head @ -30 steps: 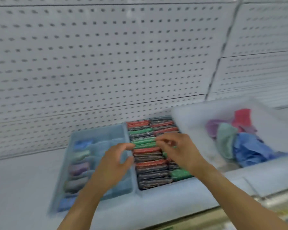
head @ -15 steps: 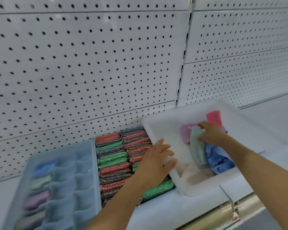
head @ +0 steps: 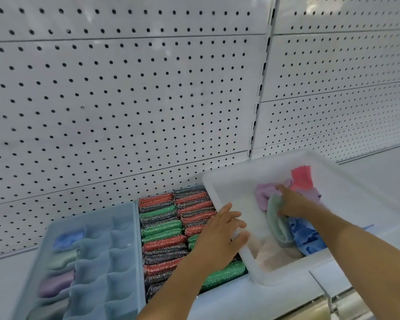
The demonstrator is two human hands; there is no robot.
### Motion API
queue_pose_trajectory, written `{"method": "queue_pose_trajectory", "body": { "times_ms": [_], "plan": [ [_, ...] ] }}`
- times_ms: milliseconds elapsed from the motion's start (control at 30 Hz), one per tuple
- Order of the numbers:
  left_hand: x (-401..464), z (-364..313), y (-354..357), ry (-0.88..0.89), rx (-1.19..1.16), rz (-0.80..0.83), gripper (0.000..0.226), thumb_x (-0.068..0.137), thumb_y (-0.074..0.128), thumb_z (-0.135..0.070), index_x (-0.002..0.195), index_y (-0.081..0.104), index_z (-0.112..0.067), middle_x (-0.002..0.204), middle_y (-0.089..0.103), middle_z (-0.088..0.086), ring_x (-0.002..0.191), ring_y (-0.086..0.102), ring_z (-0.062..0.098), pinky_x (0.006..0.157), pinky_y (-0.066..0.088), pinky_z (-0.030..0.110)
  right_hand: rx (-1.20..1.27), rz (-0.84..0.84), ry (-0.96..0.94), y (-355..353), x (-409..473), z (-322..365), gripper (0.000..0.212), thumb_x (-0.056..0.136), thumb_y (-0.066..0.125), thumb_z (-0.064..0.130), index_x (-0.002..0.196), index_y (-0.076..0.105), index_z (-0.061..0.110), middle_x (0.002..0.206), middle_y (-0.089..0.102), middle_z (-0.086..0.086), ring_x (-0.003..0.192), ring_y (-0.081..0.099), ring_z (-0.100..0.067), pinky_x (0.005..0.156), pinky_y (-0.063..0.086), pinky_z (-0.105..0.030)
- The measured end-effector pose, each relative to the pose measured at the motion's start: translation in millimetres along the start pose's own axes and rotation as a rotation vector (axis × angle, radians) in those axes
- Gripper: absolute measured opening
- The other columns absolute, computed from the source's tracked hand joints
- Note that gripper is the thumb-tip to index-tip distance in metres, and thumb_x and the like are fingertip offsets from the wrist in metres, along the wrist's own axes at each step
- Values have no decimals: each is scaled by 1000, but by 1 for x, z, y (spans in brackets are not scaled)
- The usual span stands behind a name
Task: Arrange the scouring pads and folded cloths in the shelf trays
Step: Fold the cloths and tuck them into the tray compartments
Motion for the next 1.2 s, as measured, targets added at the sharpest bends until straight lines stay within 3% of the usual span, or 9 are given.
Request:
{"method": "queue_pose_trajectory", "body": {
  "times_ms": [67,133,333,433,533,700,800,933,1200],
  "plan": [
    [-1,-2,-3,-8,-7,12,40,102,40,-43,133,53,-23,154,33,-11,147,-1,-1,121,9,30,-103,-91,6,-1,-4,5,6,76,52,15,80,56,17,66,55,2,64,57,-22,61,47,-33],
    [-1,-5,-8,-20,-15,44,40,101,42,-42,134,53,-21,154,33,-10,147,1,1,121,10,30,-44,-227,-39,-17,-20,25,16,75,50,26,59,48,20,57,50,1,57,51,-22,56,41,-32],
    [3,-27,-49,-177,-406,-140,62,90,62,-47,144,36,-33,149,35,-18,128,34,-3,105,28,22,248,-440,-234,-89,-95,110,7,77,74,14,73,69,18,70,67,-5,64,57,-16,64,47,-32],
    [11,-46,-89,-120,-531,-285,71,84,69,-49,144,35,-33,145,38,-22,130,34,-5,101,26,20,391,-416,-403,-115,-129,163,5,76,75,6,77,71,9,70,66,-9,60,50,-7,60,41,-22],
    [13,-56,-123,-55,-652,-268,52,81,77,-35,128,56,-25,127,62,-12,119,56,4,101,42,27,527,-403,-464,-131,-149,200,7,78,73,4,77,66,2,50,51,8,43,39,1,44,32,-10],
    [-19,-51,-167,-75,-699,-374,5,90,68,-19,92,70,-15,81,71,9,70,66,17,67,52,33,619,-385,-481,-140,-164,238,22,75,79,17,80,67,-1,68,60,-18,60,53,-13,57,41,-26],
    [-41,-40,-179,-115,-866,-338,11,91,66,-18,102,70,-16,89,74,2,77,71,15,71,57,28,793,-265,-472,-131,-171,259,17,71,78,20,81,71,9,69,69,-5,61,62,-11,53,47,-21],
    [-69,-38,-187,12,-676,-673,24,82,74,-30,104,66,-27,97,68,-9,92,64,5,84,53,25,932,-157,-431,-101,-172,290,28,64,74,35,73,65,11,58,54,-3,49,45,-13,40,30,-20],
    [-102,-32,-185,16,-709,-630,42,69,87,-10,106,68,-18,95,71,-4,93,68,15,77,60,33,1194,50,-395,-59,-172,325,63,79,43,68,85,71,12,73,61,-13,61,50,-23,52,39,-29]
  ]
}}
Point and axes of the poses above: each hand's wrist, its own x-axis towards the middle knuckle, its own y-axis out of the palm, z = x × y, the point moved 2 cm from there along x, towards the middle knuckle
